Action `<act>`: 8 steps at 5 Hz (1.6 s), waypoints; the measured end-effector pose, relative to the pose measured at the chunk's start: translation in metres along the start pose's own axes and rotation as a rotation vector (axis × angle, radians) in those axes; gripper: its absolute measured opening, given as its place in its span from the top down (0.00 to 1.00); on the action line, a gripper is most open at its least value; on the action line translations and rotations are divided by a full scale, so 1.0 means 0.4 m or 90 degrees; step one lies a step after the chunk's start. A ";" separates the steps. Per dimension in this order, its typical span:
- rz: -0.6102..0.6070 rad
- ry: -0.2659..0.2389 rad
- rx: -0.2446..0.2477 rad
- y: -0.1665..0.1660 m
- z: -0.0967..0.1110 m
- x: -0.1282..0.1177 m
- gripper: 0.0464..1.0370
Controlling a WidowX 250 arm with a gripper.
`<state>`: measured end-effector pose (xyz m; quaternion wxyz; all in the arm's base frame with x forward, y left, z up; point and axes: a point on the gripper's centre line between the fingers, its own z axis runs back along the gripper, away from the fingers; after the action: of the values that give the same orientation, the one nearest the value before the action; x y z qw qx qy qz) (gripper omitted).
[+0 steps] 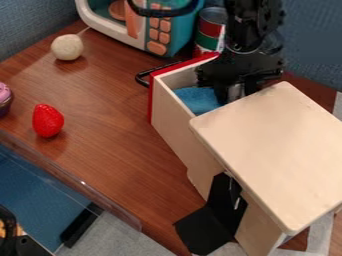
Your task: Put the white thing in the drawer
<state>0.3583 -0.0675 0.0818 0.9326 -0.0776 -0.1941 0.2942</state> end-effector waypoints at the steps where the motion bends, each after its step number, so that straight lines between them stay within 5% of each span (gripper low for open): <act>1: 0.006 0.000 -0.002 0.002 -0.003 -0.002 0.10; 3: 0.057 0.008 -0.057 0.010 -0.015 -0.010 0.06; 4: 0.060 0.010 -0.167 0.124 0.186 0.028 0.05; 5: 0.081 0.018 -0.187 0.219 0.308 0.076 0.05; 6: 0.092 -0.005 -0.196 0.300 0.437 0.175 0.05; 7: 0.041 0.011 -0.133 0.337 0.541 0.278 0.05; 8: 0.040 0.011 -0.126 0.346 0.551 0.280 0.05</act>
<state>0.2810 0.1167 0.2826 0.9124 -0.1779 -0.2117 0.3018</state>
